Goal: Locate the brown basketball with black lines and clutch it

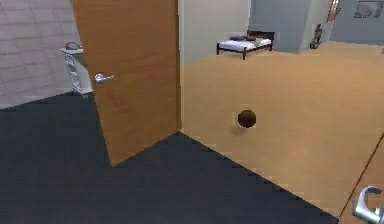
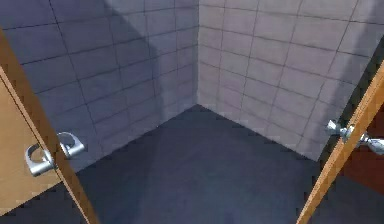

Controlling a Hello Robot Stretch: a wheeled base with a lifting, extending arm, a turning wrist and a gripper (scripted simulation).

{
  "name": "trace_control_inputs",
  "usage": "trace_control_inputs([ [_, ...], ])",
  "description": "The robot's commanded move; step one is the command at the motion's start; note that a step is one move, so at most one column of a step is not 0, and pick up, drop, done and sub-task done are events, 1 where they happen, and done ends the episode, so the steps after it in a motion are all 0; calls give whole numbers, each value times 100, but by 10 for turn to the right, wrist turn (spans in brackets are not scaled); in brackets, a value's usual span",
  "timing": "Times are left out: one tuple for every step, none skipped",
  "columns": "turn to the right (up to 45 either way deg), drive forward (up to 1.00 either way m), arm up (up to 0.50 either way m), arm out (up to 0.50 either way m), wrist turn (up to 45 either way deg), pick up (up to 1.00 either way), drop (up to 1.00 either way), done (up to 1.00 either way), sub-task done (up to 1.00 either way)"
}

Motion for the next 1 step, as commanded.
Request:
trace_control_inputs([
  [0, 25, 0, 0, 0, 0, 0, 0, 0],
])
